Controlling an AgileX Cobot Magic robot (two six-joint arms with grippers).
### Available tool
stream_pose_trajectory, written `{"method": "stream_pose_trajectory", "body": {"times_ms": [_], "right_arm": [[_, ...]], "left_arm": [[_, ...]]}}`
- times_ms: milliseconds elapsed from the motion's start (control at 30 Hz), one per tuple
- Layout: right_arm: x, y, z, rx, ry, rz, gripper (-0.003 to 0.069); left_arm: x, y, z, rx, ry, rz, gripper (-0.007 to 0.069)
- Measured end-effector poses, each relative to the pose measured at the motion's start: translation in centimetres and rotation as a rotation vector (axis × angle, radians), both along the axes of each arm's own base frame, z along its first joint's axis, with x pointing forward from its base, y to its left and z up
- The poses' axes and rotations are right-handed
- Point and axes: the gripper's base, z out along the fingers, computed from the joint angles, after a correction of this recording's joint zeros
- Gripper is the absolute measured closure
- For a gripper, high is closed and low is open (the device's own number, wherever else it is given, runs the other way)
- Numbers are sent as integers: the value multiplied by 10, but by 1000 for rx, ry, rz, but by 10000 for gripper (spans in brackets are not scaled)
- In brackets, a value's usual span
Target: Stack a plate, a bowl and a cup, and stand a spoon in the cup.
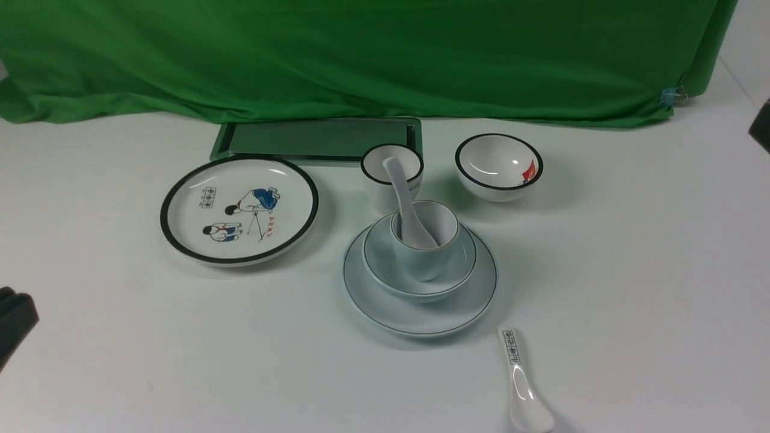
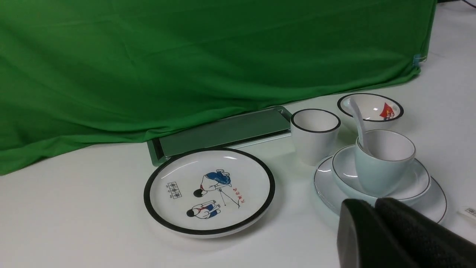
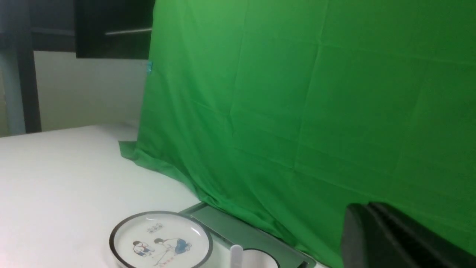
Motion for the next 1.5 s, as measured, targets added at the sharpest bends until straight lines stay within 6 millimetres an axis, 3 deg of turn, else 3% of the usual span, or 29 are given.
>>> {"method": "stream_pose_trajectory", "body": {"times_ms": [567,767,900,933,967,1000,1067,1300,1500], "right_arm": [[0,0,0,0,0,0,590],[-2,-1,-9,-17,23,0,646],[-5,-11,-46,-52,76,-48,648],[-6,-13,-48,-50,74,-58,648],[-9,-21,-66,-57,96,-108,648],[-10,-23,-68,-52,93,-123,648],[-17,-39,-99,-31,137,-246,648],[-35,-69,-166,87,216,-565,648],[-42,-75,-186,111,255,-652,648]], "left_arm": [[0,0,0,12,-4,-1,631],[0,0,0,12,-4,-1,631],[0,0,0,12,-4,-1,631],[0,0,0,12,-4,-1,631],[0,0,0,12,-4,-1,631],[0,0,0,12,-4,-1,631],[0,0,0,12,-4,-1,631],[0,0,0,12,-4,-1,631],[0,0,0,12,-5,-1,631]]}}
